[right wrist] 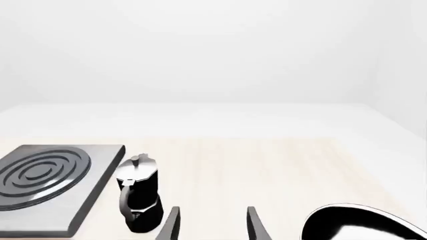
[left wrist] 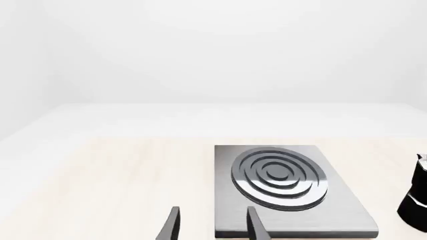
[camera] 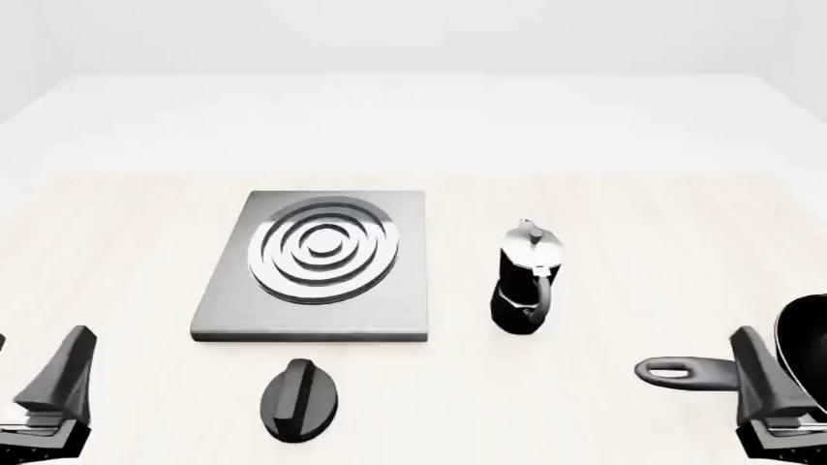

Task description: Put the frying pan on the stove.

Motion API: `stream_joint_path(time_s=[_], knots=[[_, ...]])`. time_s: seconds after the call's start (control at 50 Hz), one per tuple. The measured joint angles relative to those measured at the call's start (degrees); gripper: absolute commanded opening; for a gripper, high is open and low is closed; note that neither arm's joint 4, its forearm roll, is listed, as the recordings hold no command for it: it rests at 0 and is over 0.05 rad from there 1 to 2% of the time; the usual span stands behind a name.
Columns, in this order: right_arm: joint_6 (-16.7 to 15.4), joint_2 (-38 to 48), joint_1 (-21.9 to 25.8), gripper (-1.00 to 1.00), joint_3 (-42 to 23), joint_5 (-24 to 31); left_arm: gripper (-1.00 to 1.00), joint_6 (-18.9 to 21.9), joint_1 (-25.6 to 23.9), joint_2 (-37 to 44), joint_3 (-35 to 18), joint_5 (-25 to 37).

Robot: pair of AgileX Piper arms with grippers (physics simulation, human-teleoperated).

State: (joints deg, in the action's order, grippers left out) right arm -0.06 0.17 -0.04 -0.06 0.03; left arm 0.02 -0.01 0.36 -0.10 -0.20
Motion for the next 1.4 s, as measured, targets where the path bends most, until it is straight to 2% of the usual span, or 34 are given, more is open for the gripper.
stream_joint_path(time_s=[0.32,0.56,0.94,1.4], knots=[[0.1,0.2,-0.1,1.00,-0.3,0.4,1.00,0.1,0.0,0.3,-0.2,-0.1],[0.4,0.0,0.5,1.00,-2.7,2.7,1.00,-0.6,-0.2,-0.1,-0.3,0.1],[1.0,-0.1,2.0,1.00,-11.0,10.4,1.00,-0.9,-0.3,-0.1,-0.2,0.4],[1.3,-0.2,2.1,1.00,-24.1,23.2,1.00,-0.8,-0.4,-0.2,-0.2,0.8]])
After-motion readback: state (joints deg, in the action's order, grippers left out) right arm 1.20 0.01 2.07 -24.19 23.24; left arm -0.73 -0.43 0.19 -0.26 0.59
